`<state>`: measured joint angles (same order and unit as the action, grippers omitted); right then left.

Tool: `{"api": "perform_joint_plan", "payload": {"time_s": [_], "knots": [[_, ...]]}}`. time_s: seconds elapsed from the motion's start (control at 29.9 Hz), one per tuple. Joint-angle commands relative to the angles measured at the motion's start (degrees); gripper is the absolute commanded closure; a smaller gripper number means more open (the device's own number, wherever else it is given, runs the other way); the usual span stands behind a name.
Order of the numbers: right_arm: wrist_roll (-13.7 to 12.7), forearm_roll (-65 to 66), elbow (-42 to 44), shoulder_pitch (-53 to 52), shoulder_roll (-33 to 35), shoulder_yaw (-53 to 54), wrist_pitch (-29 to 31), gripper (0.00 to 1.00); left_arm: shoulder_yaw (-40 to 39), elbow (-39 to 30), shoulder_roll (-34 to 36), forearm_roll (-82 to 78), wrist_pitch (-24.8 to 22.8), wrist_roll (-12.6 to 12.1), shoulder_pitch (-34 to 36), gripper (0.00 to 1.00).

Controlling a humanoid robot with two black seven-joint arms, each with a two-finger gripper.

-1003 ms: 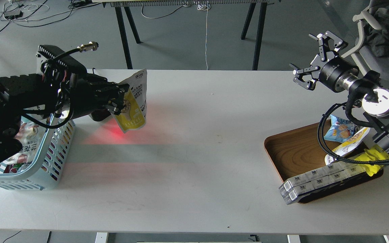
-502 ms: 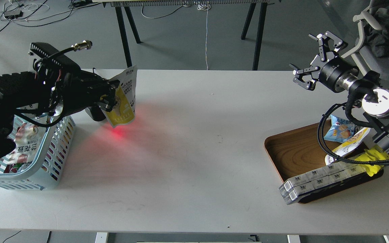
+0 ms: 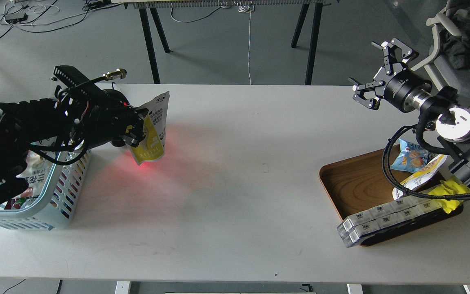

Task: Scan snack and place in basket
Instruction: 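Hold the packet with the left gripper in front of the scanner, then lift the packet with the left gripper over the blue basket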

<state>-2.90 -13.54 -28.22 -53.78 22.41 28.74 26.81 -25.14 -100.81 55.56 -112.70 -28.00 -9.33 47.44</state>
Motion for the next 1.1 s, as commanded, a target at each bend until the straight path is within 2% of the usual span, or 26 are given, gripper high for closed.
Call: {"api": "perform_joint_plan", "payload": {"time_s": [0.0,0.33,1.07], "knots": [[0.00,0.01,0.01,0.00,0.00,0.00,0.00,0.03,-0.09,0.00,-0.02,-0.06,0.00,0.01,0.11,0.99],[0.00,-0.08,0.01,0.08,0.00,0.00,0.00,0.03,-1.40,0.00,-4.85,-0.06,0.00,-0.08,5.03,0.99],[-0.09,0.01,0.01,-0.09,0.70,0.00,0.00,0.03,-7.55,-0.09,0.85,6.17,0.00,0.45,2.57,0.99]]}}
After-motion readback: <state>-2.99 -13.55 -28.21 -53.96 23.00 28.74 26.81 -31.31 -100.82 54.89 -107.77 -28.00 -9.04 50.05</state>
